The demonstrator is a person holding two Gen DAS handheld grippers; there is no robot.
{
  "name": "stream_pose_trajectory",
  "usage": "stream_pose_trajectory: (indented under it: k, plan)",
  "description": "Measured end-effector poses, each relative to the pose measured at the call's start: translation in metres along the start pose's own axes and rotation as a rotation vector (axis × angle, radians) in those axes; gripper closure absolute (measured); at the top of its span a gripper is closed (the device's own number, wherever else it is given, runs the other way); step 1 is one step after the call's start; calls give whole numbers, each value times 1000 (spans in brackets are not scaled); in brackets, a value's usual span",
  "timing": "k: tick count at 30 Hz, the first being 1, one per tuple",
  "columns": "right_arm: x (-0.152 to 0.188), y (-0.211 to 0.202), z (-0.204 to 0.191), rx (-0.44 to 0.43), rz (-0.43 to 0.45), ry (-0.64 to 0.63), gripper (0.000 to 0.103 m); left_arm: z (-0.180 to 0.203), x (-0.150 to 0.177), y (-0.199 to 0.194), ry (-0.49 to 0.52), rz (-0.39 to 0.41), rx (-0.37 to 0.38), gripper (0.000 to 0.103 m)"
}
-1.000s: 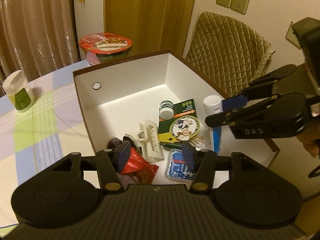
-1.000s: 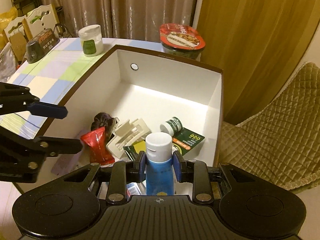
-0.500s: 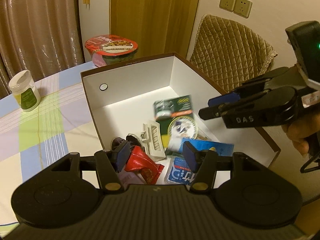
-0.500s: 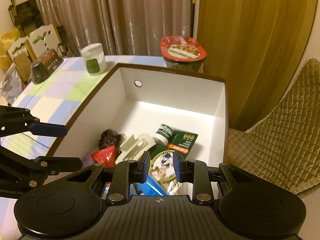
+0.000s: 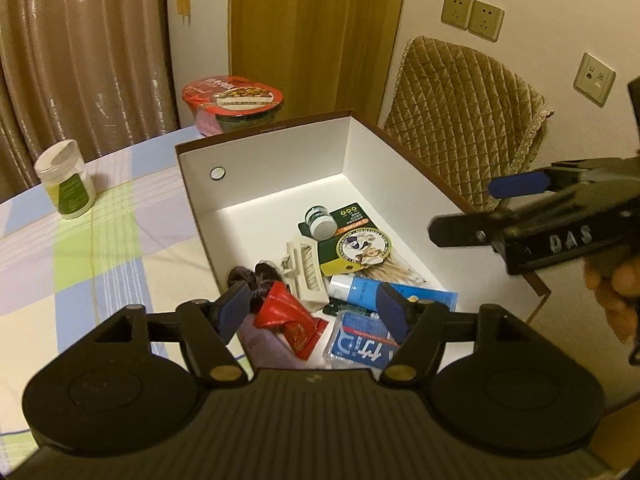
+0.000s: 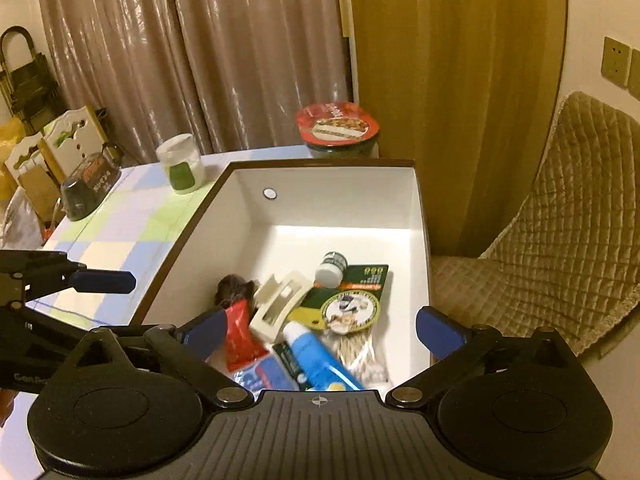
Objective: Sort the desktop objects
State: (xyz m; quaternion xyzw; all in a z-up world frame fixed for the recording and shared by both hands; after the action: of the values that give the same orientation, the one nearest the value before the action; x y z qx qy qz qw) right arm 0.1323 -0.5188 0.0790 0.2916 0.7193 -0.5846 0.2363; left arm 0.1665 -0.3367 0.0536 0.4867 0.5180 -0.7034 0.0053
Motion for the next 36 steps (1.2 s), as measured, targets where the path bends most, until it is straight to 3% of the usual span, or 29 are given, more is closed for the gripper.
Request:
stream_pose_trajectory:
  k: [4,10,13,26,36]
  plan:
    - [6,-12,-2,8,10,20,0,4,6,-7,-7,-4,-6,30]
    - [15,-23,3,32,2,57,0,9,15,-20,-27,1,-29,7]
    - [18,-27,2,33,-4,60,0,10,18,-25,-38,-4,-42,1]
    - [23,-38,3,89,-39,56,0,12,28,-36,-143,-35,-131,1]
    - [40,-48,-4,144,-90,39,0,11,43,-48,-231,-86,-127,1]
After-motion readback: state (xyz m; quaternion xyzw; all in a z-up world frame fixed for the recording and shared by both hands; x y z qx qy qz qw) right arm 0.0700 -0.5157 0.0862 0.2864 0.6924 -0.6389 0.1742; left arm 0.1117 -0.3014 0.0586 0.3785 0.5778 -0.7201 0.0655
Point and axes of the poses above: each gripper's, at about its wrist camera, not at the fingertips, and y roughly the way its jaws point, z to its right, x to its underside, the point moved 2 cm from there along y, roughly the way its jaws point, and after that the axes turned 7 degrees about y, right-handed, at the moved point
